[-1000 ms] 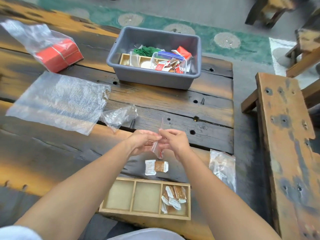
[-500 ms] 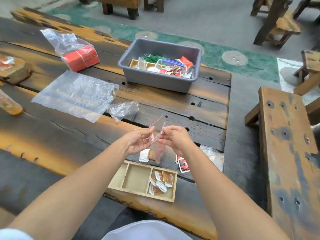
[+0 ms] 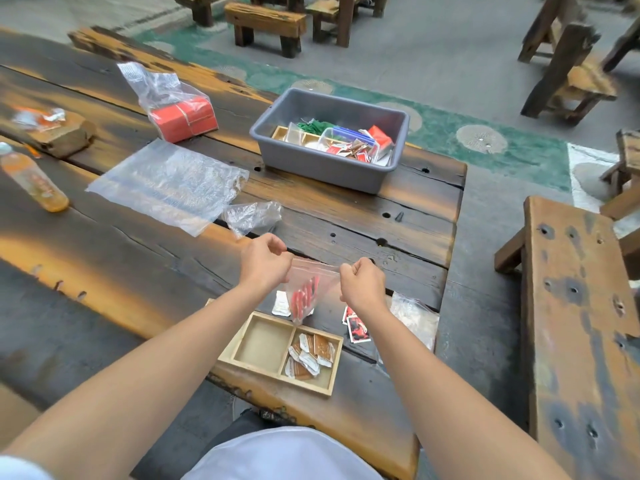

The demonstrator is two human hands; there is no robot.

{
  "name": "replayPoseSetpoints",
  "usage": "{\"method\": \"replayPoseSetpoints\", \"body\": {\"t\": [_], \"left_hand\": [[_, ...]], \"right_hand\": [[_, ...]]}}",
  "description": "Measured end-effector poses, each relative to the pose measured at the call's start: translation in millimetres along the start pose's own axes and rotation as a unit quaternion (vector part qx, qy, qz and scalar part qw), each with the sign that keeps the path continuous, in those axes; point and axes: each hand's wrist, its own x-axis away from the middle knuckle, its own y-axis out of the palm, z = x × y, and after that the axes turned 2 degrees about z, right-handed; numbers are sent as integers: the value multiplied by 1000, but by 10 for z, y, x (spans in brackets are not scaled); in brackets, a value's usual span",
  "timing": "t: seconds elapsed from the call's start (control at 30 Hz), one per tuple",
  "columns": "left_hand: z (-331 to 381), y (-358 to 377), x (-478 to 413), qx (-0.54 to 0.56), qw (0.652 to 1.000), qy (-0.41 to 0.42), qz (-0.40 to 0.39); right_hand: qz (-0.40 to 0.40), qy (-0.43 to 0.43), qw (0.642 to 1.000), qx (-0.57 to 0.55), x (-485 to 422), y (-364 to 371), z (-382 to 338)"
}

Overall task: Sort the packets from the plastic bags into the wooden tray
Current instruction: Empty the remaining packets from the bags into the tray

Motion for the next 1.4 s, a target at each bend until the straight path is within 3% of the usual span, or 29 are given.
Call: {"method": "replayPoseSetpoints", "body": {"t": [0.1, 0.2, 0.37, 0.43, 0.53, 0.63, 0.7, 0.83, 1.07, 1.23, 1.4], "left_hand": [[127, -11, 21, 24, 999, 20, -44], [269, -94, 28, 72, 991, 51, -100], [428, -318, -39, 216, 961, 22, -173], [424, -423, -114, 275, 933, -33, -228], [353, -549, -208, 395, 846, -137, -331], [233, -555, -297, 473, 790, -210, -329], [84, -515, -375, 482, 797, -234, -280], [-230, -503, -376, 407, 844, -286, -201], [-820, -375, -41, 136, 940, -284, -133], [-1183, -266, 191, 73, 947, -289, -122], [-1393, -240, 231, 33, 939, -314, -139]], "right_hand": [[-25, 22, 991, -127, 27, -27, -14], [-117, 94, 943, -298, 10, -86, 34], [-231, 120, 905, -338, 55, 18, 115], [-282, 81, 906, -304, 87, 91, 109], [-334, 60, 904, -258, 99, 183, 94], [-390, 78, 873, -283, 119, 233, 91], [-426, 103, 850, -292, 190, 304, 106], [-432, 167, 854, -236, 438, 534, 247], [-450, 293, 821, -192, 847, 787, 577], [-468, 385, 764, -221, 1137, 886, 659], [-459, 481, 673, -325, 1312, 968, 710]]}}
